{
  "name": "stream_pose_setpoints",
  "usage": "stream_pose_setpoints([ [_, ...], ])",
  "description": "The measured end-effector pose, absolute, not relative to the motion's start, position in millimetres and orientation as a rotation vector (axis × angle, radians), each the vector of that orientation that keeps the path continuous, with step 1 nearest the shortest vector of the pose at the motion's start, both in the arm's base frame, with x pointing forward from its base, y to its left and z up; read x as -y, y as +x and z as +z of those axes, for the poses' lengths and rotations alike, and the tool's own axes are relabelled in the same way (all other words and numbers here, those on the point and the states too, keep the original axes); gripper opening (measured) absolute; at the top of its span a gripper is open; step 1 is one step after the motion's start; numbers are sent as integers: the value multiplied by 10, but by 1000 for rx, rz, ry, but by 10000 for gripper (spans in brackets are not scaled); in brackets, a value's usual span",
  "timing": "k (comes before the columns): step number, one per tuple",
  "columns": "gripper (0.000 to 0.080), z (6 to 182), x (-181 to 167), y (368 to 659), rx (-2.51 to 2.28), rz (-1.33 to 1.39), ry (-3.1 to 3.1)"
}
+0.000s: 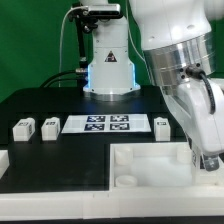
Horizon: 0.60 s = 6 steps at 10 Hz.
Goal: Assemble one leg
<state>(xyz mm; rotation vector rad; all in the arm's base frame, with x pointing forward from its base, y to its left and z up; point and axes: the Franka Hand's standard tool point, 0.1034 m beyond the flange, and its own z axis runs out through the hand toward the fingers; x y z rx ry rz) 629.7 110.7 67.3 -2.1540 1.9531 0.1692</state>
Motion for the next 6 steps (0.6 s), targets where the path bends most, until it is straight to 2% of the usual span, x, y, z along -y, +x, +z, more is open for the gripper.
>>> stream_pose_setpoints([
  [1, 631, 693, -1172, 6305, -1793, 129, -2289],
  [2, 645, 700, -1220, 6296, -1502, 68, -2519],
  [5, 649, 690, -1191, 6297, -1130, 20, -2712],
  [6, 649, 691, -1171, 6294, -871, -7, -2826],
])
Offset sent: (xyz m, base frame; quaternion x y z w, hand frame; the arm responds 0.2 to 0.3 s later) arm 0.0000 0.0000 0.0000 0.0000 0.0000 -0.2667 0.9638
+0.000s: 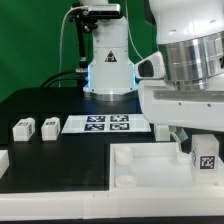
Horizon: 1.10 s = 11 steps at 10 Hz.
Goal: Assemble one leg
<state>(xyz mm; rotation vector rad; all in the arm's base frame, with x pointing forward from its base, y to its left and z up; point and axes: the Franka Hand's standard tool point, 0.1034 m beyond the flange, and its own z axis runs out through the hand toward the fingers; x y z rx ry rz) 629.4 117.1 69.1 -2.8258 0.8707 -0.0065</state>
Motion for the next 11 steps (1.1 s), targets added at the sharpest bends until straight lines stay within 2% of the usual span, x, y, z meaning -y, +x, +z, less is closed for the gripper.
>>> stream_pose_setpoints([
  [3, 649, 711, -1214, 6296, -70, -70, -3059],
  [5, 649, 695, -1203, 6299, 88, -83, -3061],
  [6, 522, 695, -1204, 6299, 32, -81, -3062],
  [7, 522, 695, -1212, 6298, -76, -76, -3054],
  [8, 340, 694, -1214, 6296, -222, -69, -3044],
  [9, 298, 685, -1177, 6294, -309, -63, -3040],
  [11, 298, 684, -1160, 6300, -748, -45, -2957],
])
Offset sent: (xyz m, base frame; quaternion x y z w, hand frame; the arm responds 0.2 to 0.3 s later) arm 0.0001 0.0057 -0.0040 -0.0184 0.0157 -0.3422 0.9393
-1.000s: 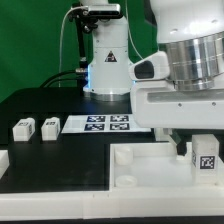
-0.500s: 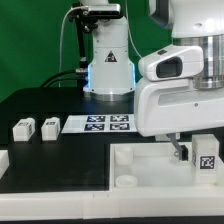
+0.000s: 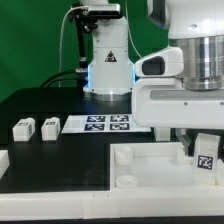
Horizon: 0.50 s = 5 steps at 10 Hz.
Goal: Assemble one leg
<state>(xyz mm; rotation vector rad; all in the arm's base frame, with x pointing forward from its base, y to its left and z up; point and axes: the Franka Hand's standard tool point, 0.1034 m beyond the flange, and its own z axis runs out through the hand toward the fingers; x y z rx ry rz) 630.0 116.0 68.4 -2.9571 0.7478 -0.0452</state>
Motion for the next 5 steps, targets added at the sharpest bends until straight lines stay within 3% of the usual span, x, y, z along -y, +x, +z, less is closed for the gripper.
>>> stream_pose_setpoints([
  [5, 298, 663, -1137, 6292, -1865, 74, -2352],
])
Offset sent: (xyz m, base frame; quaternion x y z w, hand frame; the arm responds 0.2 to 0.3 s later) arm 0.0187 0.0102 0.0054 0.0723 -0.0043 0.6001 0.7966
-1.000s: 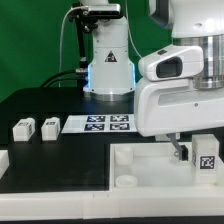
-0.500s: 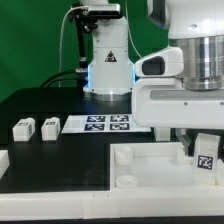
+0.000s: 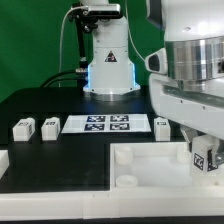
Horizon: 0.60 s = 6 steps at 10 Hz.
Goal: Assemble one leg
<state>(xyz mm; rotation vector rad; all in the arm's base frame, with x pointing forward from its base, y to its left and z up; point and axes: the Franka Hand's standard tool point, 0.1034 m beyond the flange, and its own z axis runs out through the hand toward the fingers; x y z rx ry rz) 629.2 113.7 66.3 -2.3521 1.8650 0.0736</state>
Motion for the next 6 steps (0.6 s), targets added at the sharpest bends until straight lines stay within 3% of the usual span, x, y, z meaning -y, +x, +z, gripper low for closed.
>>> stream_pose_setpoints([
  [4, 298, 661, -1167, 6287, -2168, 120, -2063],
  [5, 367, 661, -1169, 6286, -2141, 117, -2091],
  [6, 367, 658, -1173, 6282, -2063, 108, -2167],
])
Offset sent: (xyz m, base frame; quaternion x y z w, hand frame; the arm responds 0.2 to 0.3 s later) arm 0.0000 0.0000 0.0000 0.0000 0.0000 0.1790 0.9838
